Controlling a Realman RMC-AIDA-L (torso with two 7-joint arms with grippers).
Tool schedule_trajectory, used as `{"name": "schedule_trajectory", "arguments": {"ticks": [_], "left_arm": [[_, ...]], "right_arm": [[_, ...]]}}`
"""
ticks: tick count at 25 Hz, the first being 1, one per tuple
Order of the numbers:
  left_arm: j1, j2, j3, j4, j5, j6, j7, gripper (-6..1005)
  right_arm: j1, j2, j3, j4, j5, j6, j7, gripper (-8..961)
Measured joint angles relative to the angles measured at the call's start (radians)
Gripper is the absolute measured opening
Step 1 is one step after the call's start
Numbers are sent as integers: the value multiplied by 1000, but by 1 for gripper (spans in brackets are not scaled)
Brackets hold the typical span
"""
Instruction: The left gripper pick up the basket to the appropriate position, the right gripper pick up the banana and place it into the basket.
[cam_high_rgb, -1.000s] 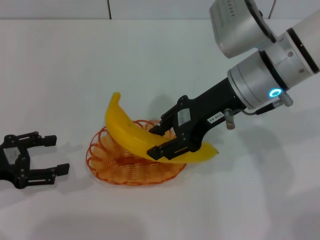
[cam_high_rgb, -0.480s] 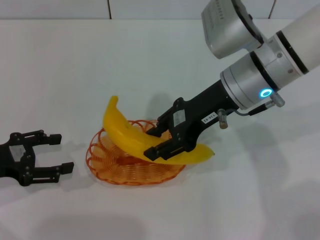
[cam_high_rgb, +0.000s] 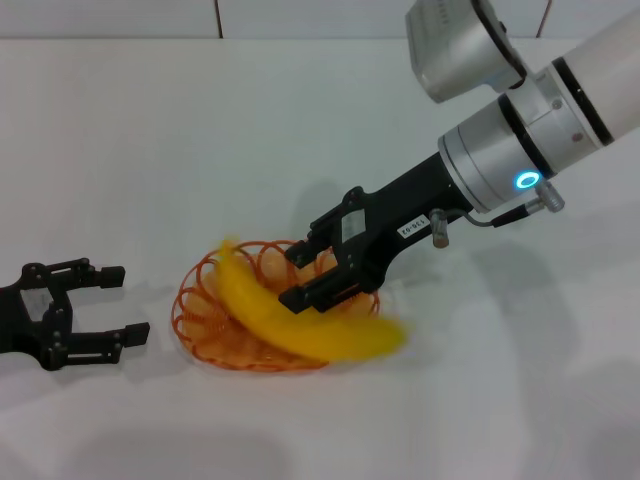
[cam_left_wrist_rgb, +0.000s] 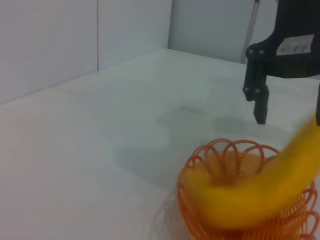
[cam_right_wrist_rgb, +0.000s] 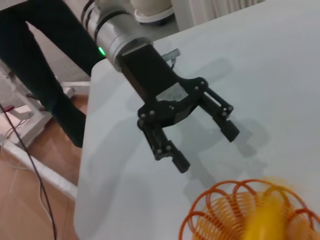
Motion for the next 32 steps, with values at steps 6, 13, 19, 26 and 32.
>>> {"name": "schedule_trajectory", "arguments": {"ticks": [6,13,19,26,32], "left_arm": [[2,0,0,0,0,0,0,843],[11,3,0,0,11,5,-1,843],[22,5,-8,8,11,22,-3,843],[24,10,-11,11,1,46,-4,843],[25,15,-12,11,4,52,-3,843]], "right_arm": [[-13,-4,55,-3,-7,-14,-3,590],[-156,-14,360,-13,-31,-175,-143,590],[-309,-8,592,3,-27,-293,-418,588],[-409,-8,608,146,-33,-225,-819,585],[-415,-7,630,301,-40,-95,-1000,583]]}}
